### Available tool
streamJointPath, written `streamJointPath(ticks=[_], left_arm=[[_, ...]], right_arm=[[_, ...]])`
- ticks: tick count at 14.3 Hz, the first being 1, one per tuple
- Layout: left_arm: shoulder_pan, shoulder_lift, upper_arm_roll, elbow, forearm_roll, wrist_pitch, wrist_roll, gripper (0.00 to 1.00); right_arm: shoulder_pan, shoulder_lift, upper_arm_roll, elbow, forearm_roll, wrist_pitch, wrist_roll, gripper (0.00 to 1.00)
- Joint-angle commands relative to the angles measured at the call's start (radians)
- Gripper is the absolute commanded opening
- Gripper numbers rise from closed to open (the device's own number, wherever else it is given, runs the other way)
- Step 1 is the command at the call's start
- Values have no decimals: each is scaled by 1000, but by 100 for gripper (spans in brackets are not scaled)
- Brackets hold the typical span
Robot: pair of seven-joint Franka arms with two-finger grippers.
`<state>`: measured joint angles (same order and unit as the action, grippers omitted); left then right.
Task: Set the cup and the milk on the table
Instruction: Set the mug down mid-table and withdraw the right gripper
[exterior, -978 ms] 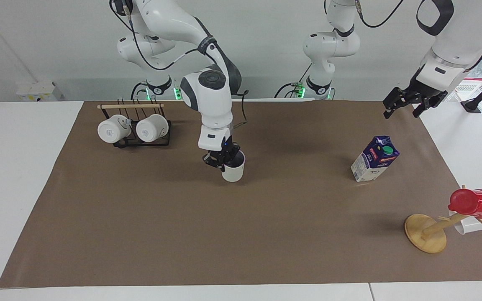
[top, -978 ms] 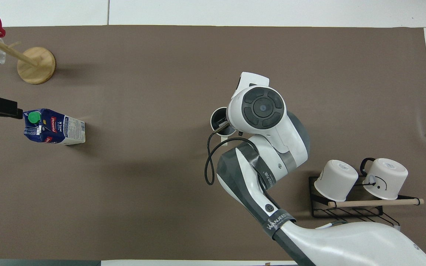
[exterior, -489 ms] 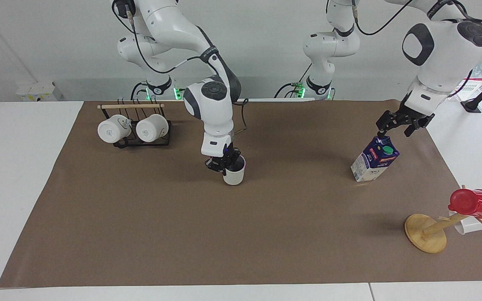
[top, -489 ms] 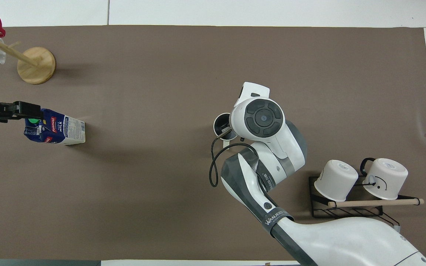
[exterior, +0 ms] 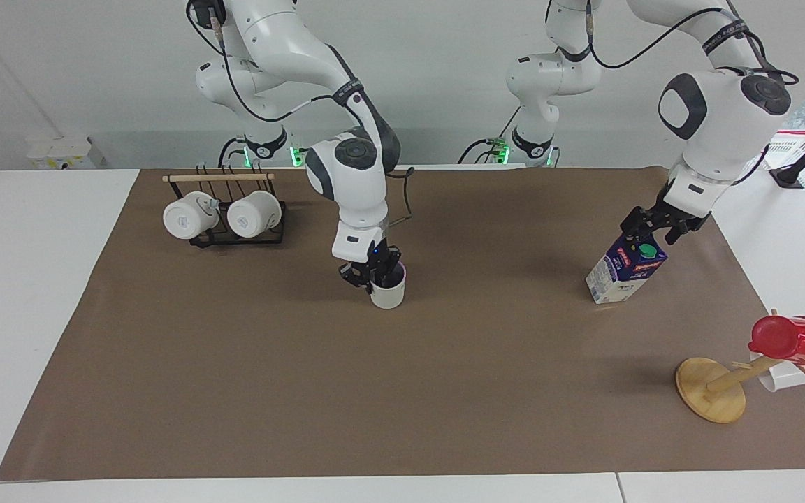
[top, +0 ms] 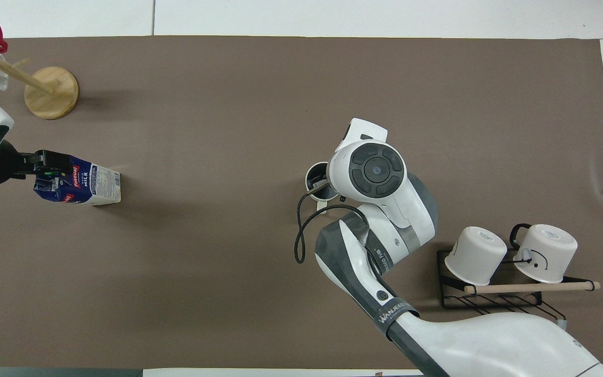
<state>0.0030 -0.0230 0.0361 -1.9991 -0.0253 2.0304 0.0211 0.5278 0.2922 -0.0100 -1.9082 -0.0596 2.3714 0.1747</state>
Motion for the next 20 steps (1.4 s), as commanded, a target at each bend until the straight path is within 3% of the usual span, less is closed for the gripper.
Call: streamJointPath(ticks=[1, 4, 5, 6, 8, 10, 13, 17, 20], left_arm=[[5, 2, -2, -44, 15, 71, -23, 100], [5, 2, -2, -49, 15, 70, -21, 100], [5, 2, -2, -47, 15, 67, -23, 94], [5, 2, -2, -43, 15, 64, -23, 73], [3, -3, -2, -40, 15, 57, -26, 0], [-8, -15, -2, -29, 15, 50, -23, 0], [-41, -3, -13, 80, 15, -14, -61, 0], [-197, 35, -12, 169, 34, -30, -202, 0], [-355, 92, -12, 236, 96, -36, -465, 0]], right_arm=[[-41, -82, -1, 24, -14, -99, 63, 100], [-124, -107, -4, 180, -16, -317, 75, 100], [-152, -108, -5, 234, -17, -390, 75, 100], [-181, -113, -7, 271, -16, -446, 75, 100], [-267, -160, -5, 305, -17, -530, 75, 100], [-330, -214, -5, 304, -17, -589, 74, 100], [-405, -266, -7, 304, -17, -684, 71, 100], [-494, -288, -7, 331, 4, -794, 10, 100], [-514, -309, -7, 293, 41, -791, -34, 100]])
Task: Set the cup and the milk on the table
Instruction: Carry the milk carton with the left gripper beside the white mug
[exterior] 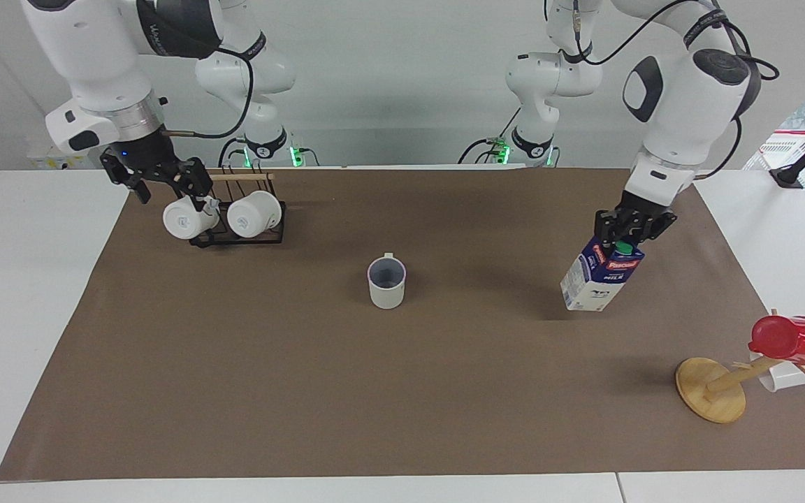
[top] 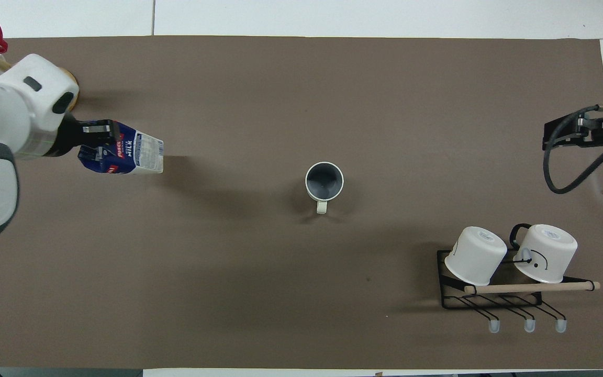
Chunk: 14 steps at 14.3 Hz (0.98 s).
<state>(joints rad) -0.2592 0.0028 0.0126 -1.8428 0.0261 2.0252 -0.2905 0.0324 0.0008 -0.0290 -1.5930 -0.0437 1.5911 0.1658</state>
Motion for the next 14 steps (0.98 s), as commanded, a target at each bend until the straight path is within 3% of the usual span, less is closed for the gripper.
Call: streamJointPath(ticks=[1, 3, 6, 14], left_arm=[[-141, 104, 12, 123, 46, -45, -230, 0], [-227, 176, 12, 212, 64, -80, -368, 0], [-334, 232, 12, 227, 92, -73, -522, 0], [-423, 263, 10, 203, 124, -17, -588, 0]], right_arm=[[-22, -21, 12, -33, 25, -7, -32, 100], [-22, -21, 12, -33, 25, -2, -34, 100], [-20, -21, 12, -33, 27, -2, -35, 100], [-22, -27, 12, -45, 13, 21, -72, 100]])
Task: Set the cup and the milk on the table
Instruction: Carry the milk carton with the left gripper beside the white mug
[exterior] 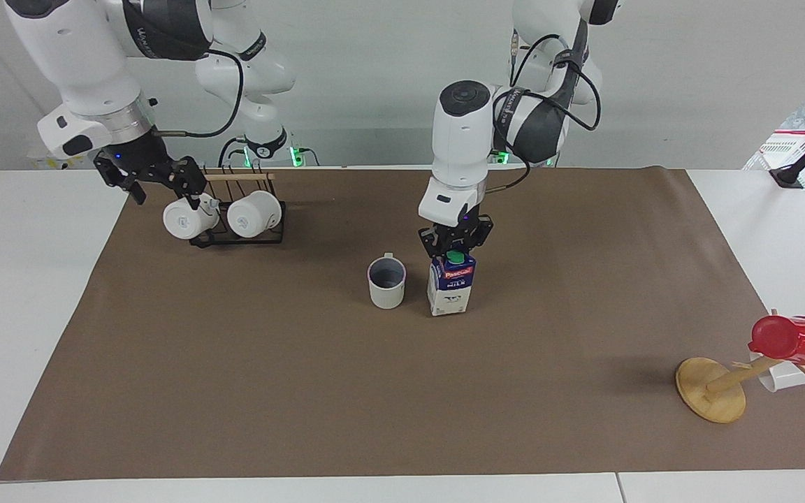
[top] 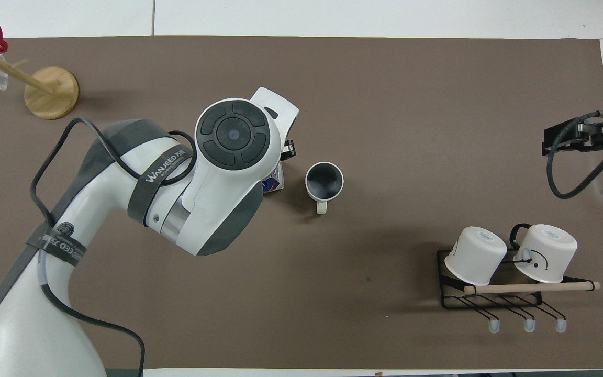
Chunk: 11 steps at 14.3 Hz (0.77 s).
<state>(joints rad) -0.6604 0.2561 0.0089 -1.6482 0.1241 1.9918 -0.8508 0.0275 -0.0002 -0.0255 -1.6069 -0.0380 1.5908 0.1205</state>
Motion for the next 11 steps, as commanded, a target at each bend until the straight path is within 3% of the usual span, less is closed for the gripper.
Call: streamJointPath(ticks=[1, 11], left_arm=[[-27, 15, 14, 8, 26, 34, -45, 0], [-84, 23, 16, -10, 51, 15, -114, 0]], right_arm=[[-17, -27, 9, -36, 7, 21, -27, 100], [-15, -27, 9, -39, 7, 23, -22, 100]])
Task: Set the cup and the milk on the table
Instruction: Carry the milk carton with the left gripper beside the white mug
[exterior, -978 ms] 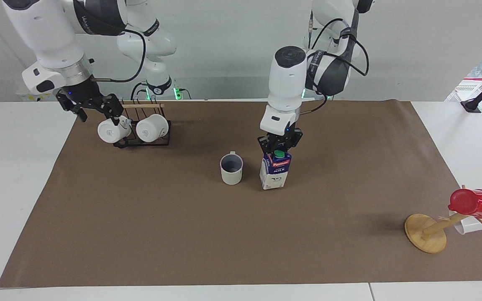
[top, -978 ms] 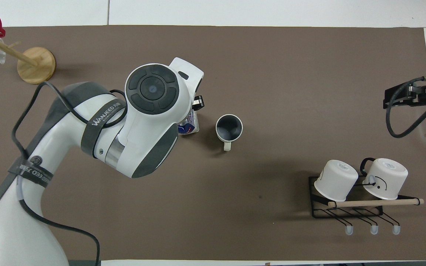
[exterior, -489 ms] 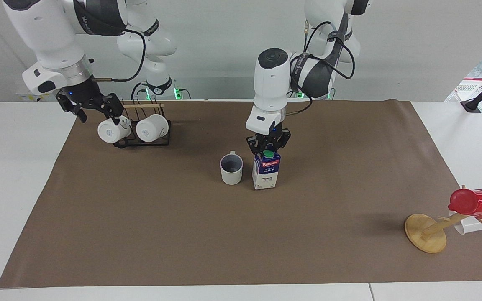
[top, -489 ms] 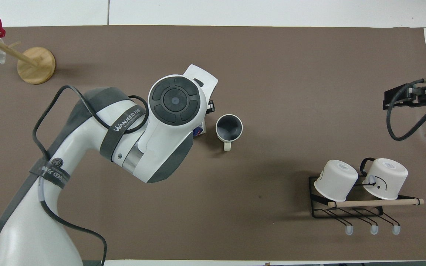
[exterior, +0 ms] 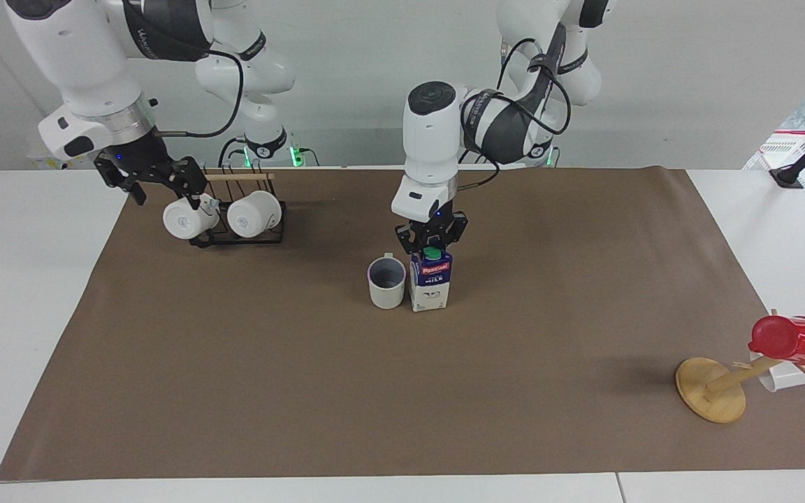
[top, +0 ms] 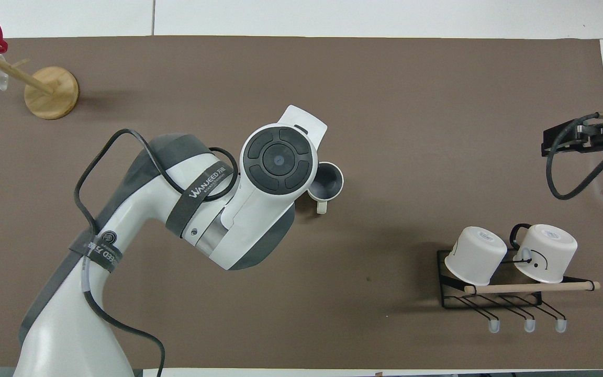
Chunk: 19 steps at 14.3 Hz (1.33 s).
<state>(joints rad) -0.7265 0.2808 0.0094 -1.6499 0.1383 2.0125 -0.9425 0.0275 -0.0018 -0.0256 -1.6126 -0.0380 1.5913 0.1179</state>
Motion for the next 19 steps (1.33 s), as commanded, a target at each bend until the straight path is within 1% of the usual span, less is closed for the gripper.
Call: streamJointPath(ticks=[1, 4, 19], left_arm=[[-17, -3, 15, -14, 38, -8, -22, 0], [-27, -12, 14, -30, 64, -24, -22, 0], [-25, -15, 9, -27, 61, -40, -9, 0]], right_arm=[[-15, -26, 9, -33, 9, 22, -18, 100], [-15, -27, 9, -35, 9, 22, -17, 100], [-9, -27, 10, -40, 9, 38, -17, 100]])
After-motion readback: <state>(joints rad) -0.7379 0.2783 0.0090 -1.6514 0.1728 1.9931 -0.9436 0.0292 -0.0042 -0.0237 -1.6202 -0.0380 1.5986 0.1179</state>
